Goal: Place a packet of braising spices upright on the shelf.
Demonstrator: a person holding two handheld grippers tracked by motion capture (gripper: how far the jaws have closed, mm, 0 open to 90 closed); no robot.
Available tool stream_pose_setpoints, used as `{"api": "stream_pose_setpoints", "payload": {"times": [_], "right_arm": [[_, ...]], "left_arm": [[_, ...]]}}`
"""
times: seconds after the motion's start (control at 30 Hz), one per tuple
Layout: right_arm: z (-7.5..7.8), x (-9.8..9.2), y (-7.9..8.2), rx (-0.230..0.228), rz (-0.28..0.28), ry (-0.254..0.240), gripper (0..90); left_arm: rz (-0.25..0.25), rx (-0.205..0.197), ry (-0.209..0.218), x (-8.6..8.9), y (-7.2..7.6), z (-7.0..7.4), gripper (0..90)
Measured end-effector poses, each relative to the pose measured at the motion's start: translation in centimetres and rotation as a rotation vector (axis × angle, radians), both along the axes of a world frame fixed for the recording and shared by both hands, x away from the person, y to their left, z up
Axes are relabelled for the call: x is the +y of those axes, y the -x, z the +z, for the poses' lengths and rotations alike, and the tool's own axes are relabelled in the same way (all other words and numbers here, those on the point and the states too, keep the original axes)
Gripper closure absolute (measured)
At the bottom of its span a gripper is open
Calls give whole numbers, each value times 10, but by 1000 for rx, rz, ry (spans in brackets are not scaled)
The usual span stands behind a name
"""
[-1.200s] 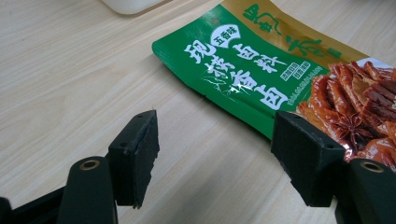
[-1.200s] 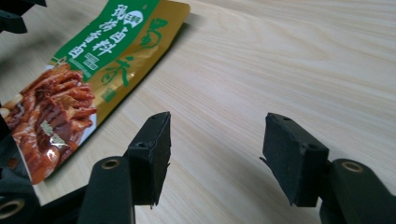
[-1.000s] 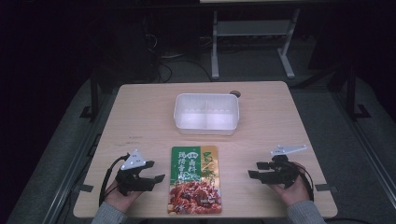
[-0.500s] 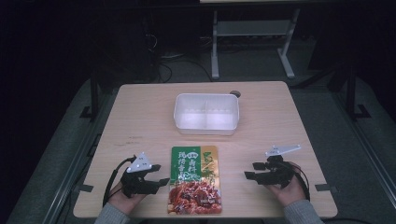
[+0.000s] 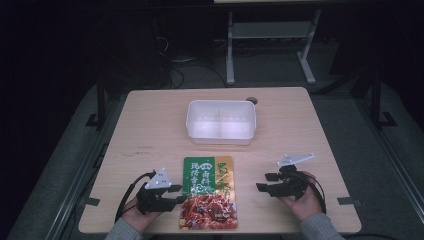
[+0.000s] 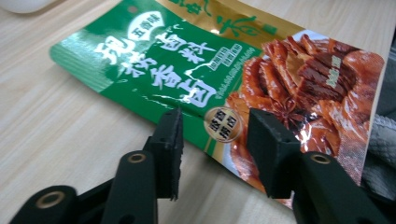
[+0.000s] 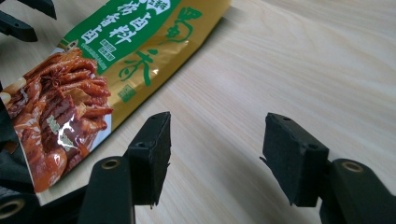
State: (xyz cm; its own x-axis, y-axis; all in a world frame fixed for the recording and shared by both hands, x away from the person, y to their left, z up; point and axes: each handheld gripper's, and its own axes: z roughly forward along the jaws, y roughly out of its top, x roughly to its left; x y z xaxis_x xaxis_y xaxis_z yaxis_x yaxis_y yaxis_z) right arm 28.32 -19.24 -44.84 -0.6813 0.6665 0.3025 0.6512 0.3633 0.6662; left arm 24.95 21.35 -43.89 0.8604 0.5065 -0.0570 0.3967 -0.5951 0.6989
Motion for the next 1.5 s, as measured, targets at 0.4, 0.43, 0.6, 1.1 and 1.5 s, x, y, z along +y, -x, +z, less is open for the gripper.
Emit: {"api": "stream_pose_setpoints", "payload": {"times": [0.4, 0.43, 0.6, 1.1, 1.5], "right_arm": [[14, 52, -40, 30, 118, 90, 415], [14, 52, -40, 30, 118, 90, 415], [18, 71, -66, 59, 131, 101, 418], [7, 97, -101, 125, 137, 167, 433], [-5, 107, -109, 158, 145, 143, 498]], "left_arm": [[-70, 46, -9, -11, 3, -4, 657], [-75, 50, -16, -12, 3, -5, 657], [-109, 68, -64, -21, 4, -11, 657], [-103, 77, -85, -22, -1, -16, 678], [-101, 76, -86, -22, -2, -16, 676]]}}
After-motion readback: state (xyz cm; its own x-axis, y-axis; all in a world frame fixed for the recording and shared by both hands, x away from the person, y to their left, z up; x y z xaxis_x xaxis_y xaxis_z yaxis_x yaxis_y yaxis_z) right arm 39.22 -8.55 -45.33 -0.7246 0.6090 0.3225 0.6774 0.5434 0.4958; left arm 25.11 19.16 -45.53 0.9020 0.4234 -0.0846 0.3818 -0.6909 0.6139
